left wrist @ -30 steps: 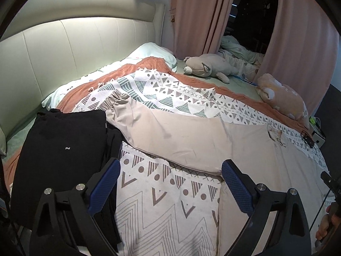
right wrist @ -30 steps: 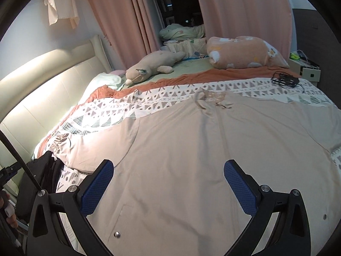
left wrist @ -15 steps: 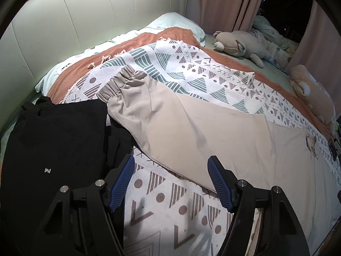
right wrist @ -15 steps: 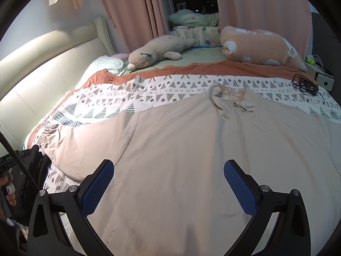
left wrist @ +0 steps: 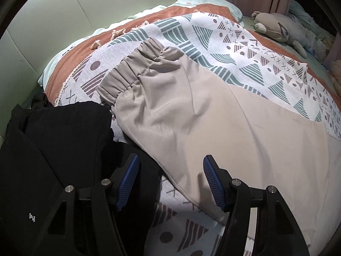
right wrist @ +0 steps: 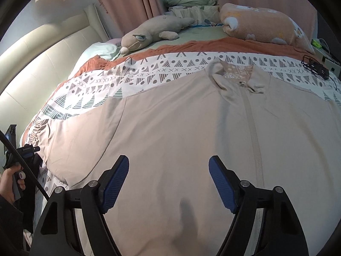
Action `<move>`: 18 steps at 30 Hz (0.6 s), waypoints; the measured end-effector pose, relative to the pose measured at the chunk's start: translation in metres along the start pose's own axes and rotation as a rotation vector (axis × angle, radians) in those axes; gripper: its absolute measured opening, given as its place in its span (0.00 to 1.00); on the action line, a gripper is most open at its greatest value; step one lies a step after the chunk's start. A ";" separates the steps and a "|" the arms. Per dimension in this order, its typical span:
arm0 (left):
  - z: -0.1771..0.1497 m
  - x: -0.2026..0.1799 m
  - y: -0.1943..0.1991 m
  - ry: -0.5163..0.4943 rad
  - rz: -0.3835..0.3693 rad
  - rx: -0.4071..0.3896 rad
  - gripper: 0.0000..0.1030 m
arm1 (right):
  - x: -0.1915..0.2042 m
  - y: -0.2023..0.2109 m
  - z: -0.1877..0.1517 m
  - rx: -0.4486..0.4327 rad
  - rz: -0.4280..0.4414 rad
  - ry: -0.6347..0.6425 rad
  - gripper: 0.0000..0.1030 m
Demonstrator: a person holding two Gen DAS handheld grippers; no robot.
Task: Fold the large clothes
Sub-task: 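Grasp the beige jacket's sleeve cuff with the left tool, then carry the held sleeve across the jacket body with the left tool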
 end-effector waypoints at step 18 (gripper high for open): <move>0.047 -0.037 0.071 -0.146 -0.071 -0.144 0.05 | 0.070 -0.032 -0.026 0.129 0.140 0.074 0.53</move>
Point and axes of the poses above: each gripper's, at about its wrist camera, not at the fingertips, and y roughly against the way its jaws point, x to its left, z to its top, the point moved 3 cm from there along -y, roughly the way its jaws point, and after that the axes turned 14 degrees about -z, right-handed, at the moved point
